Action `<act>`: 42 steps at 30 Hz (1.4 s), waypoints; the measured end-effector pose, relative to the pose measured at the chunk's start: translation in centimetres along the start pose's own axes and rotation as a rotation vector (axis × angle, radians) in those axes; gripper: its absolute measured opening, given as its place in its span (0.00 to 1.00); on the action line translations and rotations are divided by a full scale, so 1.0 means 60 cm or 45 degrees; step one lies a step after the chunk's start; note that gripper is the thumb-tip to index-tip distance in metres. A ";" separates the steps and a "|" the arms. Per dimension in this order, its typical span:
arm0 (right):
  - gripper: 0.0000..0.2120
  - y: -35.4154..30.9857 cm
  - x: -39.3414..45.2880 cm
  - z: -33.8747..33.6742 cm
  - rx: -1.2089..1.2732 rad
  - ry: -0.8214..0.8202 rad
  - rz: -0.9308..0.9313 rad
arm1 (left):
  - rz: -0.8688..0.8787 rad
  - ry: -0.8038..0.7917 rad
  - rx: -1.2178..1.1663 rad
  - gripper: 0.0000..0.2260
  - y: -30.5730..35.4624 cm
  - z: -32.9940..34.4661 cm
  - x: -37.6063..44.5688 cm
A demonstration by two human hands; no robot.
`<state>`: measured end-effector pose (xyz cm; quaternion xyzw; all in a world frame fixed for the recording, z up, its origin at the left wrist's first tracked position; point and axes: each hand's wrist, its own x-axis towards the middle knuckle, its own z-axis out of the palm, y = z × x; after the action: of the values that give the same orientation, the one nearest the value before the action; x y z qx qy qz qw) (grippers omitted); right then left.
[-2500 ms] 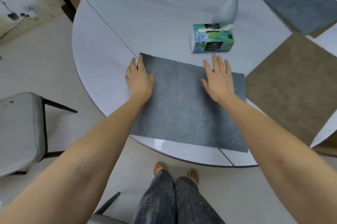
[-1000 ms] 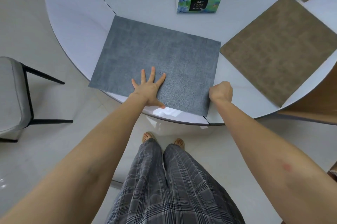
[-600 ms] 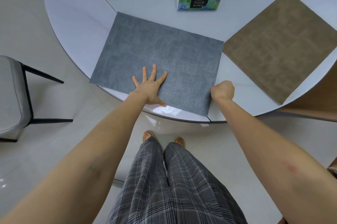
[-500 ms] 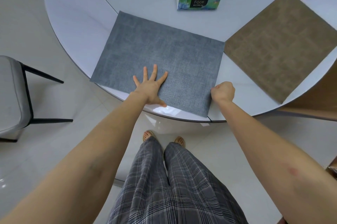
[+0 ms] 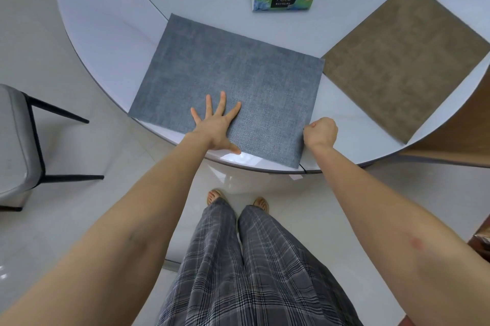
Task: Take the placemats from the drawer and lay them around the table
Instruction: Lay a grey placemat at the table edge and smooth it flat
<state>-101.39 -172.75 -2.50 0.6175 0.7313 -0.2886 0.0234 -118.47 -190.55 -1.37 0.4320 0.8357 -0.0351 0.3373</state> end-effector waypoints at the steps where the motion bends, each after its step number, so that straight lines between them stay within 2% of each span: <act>1: 0.19 0.001 0.000 0.000 0.001 0.003 0.003 | -0.003 0.002 -0.008 0.58 -0.001 0.000 0.002; 19: 0.20 -0.005 -0.014 -0.015 0.054 -0.021 0.010 | 0.002 0.011 -0.020 0.59 -0.004 0.000 0.014; 25: 0.22 -0.004 -0.017 -0.015 0.045 0.033 -0.027 | 0.014 0.020 -0.035 0.59 -0.005 0.002 0.015; 27: 0.18 -0.001 -0.019 -0.011 0.068 0.070 -0.031 | 0.026 0.025 -0.041 0.58 -0.007 0.002 0.013; 29: 0.04 -0.005 -0.030 -0.007 0.110 0.155 -0.036 | 0.053 0.053 -0.072 0.58 -0.013 0.002 0.008; 30: 0.05 -0.008 -0.037 -0.005 0.095 0.217 -0.079 | 0.053 0.090 -0.108 0.57 -0.019 0.003 0.004; 32: 0.16 -0.024 -0.055 0.004 -0.069 0.277 -0.285 | -0.016 0.220 -0.181 0.52 -0.041 0.005 -0.007; 34: 0.20 -0.051 -0.071 0.018 -0.150 0.258 -0.515 | -0.162 0.391 -0.221 0.47 -0.075 0.009 -0.019; 37: 0.27 -0.097 -0.087 0.056 -0.207 0.029 -0.789 | -0.378 0.493 -0.270 0.46 -0.137 0.011 -0.034; 40: 0.41 -0.134 -0.095 0.097 -0.414 -0.254 -0.985 | -0.472 0.407 -0.307 0.50 -0.175 0.011 -0.039; 42: 0.48 -0.146 -0.095 0.115 -0.557 -0.398 -0.999 | -0.508 0.354 -0.347 0.53 -0.184 0.011 -0.038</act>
<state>-110.30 -181.55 -2.55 0.2244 0.9407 -0.2043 0.1517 -125.44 -199.23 -3.09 0.2102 0.9395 0.0714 0.2607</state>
